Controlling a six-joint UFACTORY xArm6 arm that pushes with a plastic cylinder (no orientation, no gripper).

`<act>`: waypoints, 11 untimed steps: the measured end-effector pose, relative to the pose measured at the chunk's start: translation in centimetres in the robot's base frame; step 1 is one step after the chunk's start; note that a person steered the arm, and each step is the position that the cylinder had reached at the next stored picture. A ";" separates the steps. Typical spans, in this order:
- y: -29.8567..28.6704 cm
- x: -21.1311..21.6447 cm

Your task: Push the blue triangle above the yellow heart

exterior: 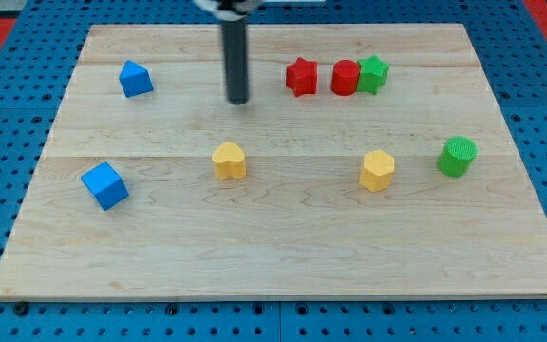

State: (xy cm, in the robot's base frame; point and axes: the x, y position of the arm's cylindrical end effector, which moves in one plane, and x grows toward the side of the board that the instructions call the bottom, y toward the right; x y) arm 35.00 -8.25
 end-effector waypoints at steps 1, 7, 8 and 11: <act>-10.0 1.1; -9.8 -3.7; -12.2 -1.1; 0.1 -3.1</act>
